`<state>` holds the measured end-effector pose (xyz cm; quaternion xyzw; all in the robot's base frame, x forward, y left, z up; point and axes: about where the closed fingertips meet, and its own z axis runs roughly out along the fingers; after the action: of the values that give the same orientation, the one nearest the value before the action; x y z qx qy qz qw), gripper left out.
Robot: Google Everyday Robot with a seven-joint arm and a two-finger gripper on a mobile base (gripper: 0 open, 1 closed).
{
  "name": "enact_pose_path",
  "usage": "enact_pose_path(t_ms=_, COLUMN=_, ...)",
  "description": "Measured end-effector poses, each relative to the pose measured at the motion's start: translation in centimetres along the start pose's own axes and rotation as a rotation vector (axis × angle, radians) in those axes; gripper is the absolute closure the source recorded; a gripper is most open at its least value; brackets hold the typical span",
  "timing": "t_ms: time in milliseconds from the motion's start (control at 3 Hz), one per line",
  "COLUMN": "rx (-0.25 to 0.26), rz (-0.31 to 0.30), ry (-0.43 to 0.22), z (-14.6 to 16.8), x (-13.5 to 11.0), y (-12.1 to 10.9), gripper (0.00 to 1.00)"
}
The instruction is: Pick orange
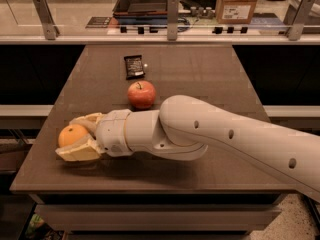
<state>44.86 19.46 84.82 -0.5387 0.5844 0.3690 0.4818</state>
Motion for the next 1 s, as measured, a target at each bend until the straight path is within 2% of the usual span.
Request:
enact_pose_path(t_ms=667, rx=-0.017, rz=-0.014, ry=-0.016, z=-0.3, x=-0.6, y=-0.4, gripper=1.00)
enact_pose_path(t_ms=1000, rx=-0.023, rz=-0.050, ry=-0.033, z=-2.0, x=-2.3, y=-1.8, gripper=1.00)
